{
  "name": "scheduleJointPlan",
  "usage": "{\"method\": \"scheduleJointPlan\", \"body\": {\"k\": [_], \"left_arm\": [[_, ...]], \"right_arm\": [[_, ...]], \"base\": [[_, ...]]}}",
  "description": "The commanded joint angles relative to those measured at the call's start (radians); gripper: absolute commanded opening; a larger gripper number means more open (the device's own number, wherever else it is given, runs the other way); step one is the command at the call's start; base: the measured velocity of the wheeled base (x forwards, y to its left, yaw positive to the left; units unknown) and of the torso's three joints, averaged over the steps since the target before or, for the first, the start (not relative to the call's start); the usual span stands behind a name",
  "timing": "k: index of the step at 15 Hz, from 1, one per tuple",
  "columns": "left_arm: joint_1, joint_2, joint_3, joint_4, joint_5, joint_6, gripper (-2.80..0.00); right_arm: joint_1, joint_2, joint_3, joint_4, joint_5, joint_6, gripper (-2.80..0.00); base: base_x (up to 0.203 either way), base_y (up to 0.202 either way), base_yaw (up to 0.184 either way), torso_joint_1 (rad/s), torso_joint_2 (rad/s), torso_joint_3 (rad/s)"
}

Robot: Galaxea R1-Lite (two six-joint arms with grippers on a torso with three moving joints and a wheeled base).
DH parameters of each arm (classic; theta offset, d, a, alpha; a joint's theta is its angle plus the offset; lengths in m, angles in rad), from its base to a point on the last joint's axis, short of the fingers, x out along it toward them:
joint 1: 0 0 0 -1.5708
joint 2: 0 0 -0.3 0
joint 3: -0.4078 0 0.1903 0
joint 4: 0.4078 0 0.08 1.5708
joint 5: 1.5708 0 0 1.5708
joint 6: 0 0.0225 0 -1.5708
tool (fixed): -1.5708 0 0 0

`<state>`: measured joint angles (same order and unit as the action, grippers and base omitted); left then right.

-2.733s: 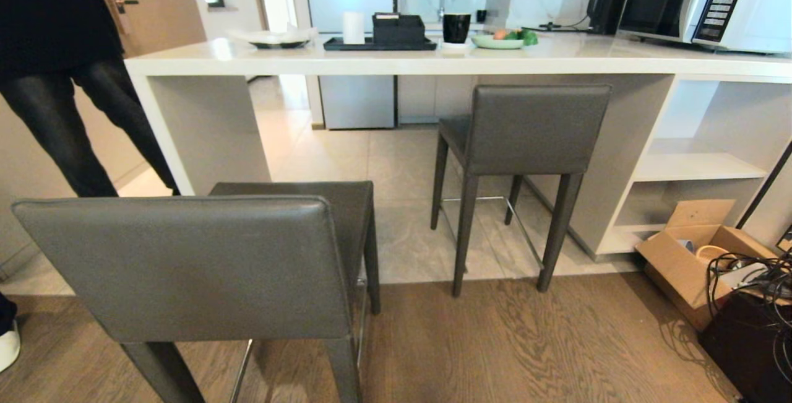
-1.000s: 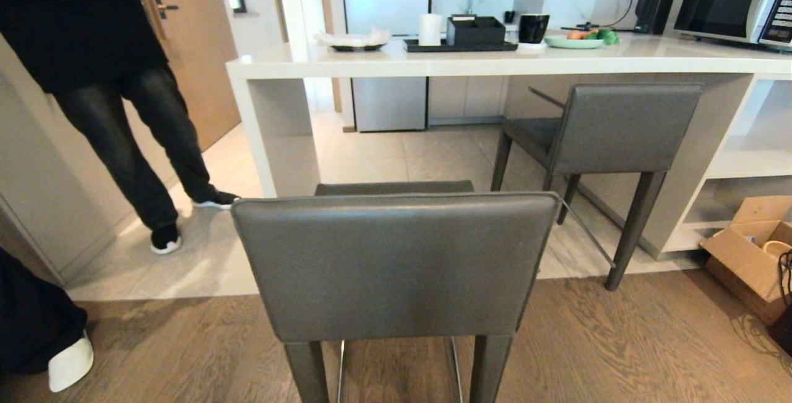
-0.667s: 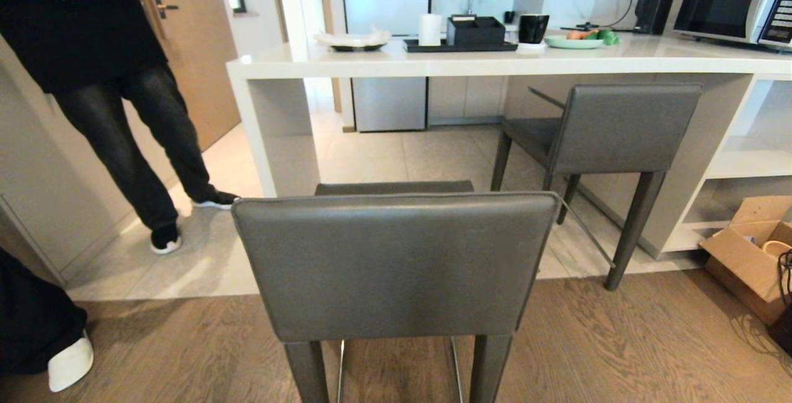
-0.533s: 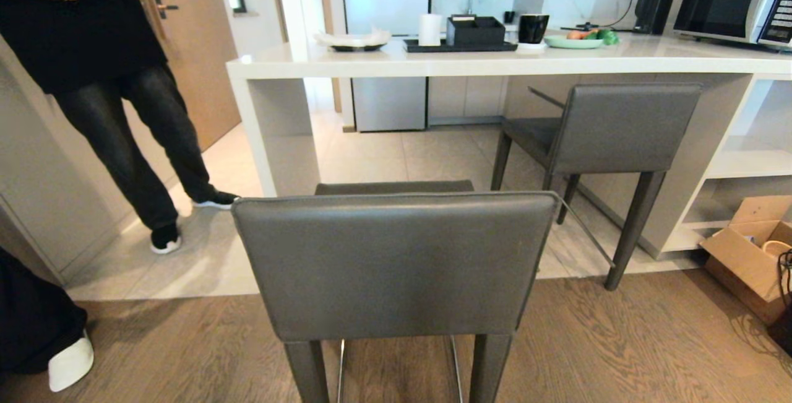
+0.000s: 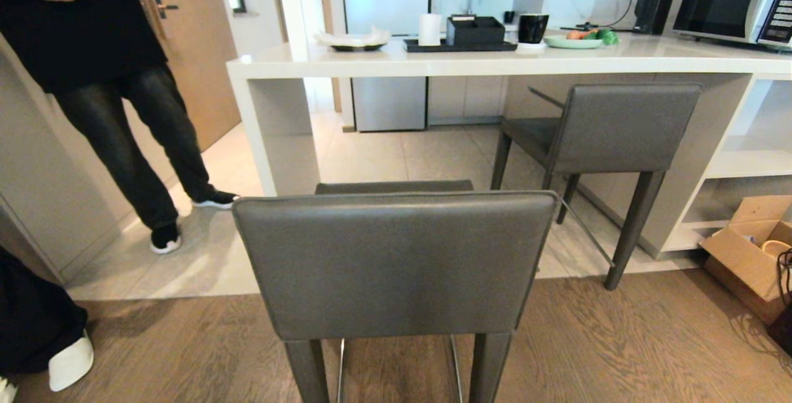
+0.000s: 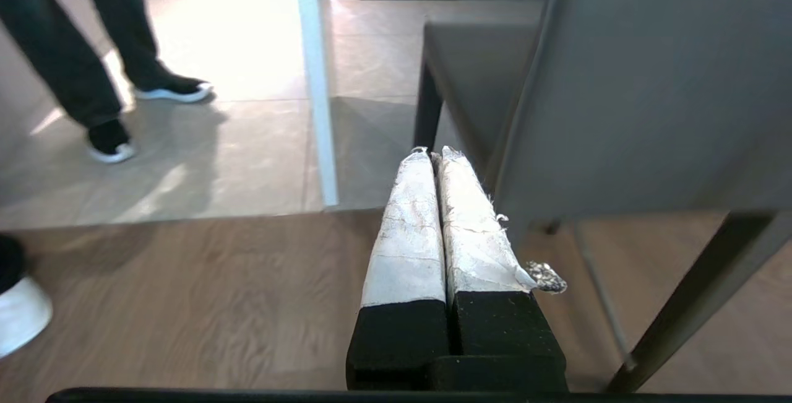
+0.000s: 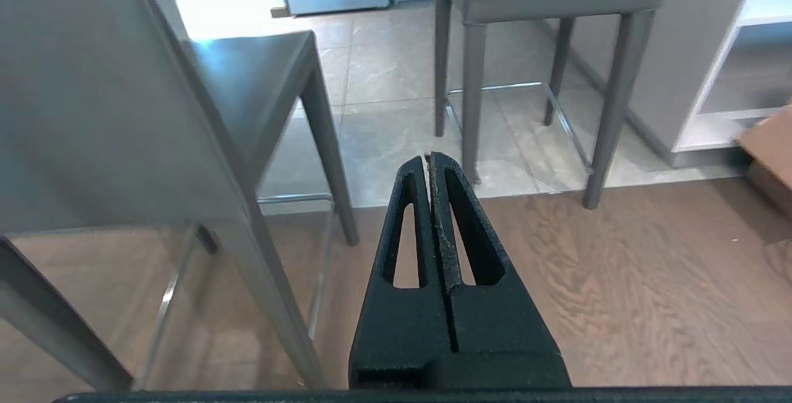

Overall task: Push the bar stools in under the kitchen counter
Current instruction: Push the gray chair back under the dining table

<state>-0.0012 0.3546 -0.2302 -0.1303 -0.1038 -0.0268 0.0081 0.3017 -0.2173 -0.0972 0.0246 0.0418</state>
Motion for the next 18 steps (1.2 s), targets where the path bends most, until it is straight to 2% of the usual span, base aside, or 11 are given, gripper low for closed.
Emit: {"method": "scheduleJointPlan", "body": {"k": [1, 4, 6, 7, 11, 15, 18], "left_arm": [[-0.01, 0.345, -0.043, -0.187, -0.016, -0.008, -2.8], [-0.046, 0.64, -0.073, -0.435, -0.083, -0.022, -2.8], [-0.078, 0.816, -0.082, -0.596, -0.124, -0.025, -2.8], [-0.092, 0.901, -0.084, -0.686, -0.135, -0.024, -2.8], [-0.116, 1.162, -0.055, -0.997, -0.15, -0.024, -2.8], [-0.094, 1.312, -0.01, -1.188, -0.154, -0.025, -2.8], [-0.098, 1.365, -0.014, -1.236, -0.155, -0.024, -2.8]], "right_arm": [[0.004, 0.265, -0.05, -0.1, 0.019, 0.0, -2.8], [0.012, 0.499, -0.101, -0.268, 0.074, -0.029, -2.8], [0.048, 0.662, -0.122, -0.419, 0.084, -0.055, -2.8], [0.083, 0.74, -0.127, -0.5, 0.078, -0.072, -2.8], [0.312, 0.988, -0.108, -0.772, -0.017, -0.096, -2.8], [0.373, 1.2, -0.075, -1.04, -0.041, -0.101, -2.8], [0.431, 1.262, -0.059, -1.098, -0.055, -0.101, -2.8]], "base": [[0.0, 0.0, 0.0, 0.0, 0.0, 0.0], [0.0, 0.0, 0.0, 0.0, 0.0, 0.0], [0.0, 0.0, 0.0, 0.0, 0.0, 0.0], [0.0, 0.0, 0.0, 0.0, 0.0, 0.0], [0.0, 0.0, 0.0, 0.0, 0.0, 0.0], [0.0, 0.0, 0.0, 0.0, 0.0, 0.0], [0.0, 0.0, 0.0, 0.0, 0.0, 0.0]]}}
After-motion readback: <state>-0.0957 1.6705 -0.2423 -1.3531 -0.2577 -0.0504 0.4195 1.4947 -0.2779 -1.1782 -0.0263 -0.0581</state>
